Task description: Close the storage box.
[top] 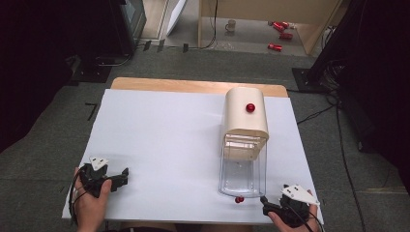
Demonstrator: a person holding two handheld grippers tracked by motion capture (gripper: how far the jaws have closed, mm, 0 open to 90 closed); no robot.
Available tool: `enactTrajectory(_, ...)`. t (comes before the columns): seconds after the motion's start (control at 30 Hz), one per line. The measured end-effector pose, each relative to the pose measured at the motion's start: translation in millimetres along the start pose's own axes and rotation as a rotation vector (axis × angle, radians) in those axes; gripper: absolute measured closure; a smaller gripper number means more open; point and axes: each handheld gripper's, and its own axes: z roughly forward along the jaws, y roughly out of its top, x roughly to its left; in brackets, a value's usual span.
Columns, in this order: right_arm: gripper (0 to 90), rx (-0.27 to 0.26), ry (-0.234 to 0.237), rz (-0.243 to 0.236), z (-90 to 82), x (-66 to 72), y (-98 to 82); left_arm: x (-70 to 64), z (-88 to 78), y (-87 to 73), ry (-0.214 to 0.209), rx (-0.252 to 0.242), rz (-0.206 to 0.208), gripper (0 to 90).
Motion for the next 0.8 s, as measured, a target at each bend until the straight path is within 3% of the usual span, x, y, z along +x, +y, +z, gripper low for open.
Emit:
enactTrajectory(0.4, 13.5, -0.032, 0.117, -0.076, -7.3, 13.1, 1.3, 0.0, 0.0, 0.0, 0.0, 0.0, 0.0, 0.0)
enactTrajectory(0.8, 13.5, -0.047, 0.144, -0.101, 1.3, 29.4, 7.8, 0.0, 0.0, 0.0, 0.0, 0.0, 0.0, 0.0)
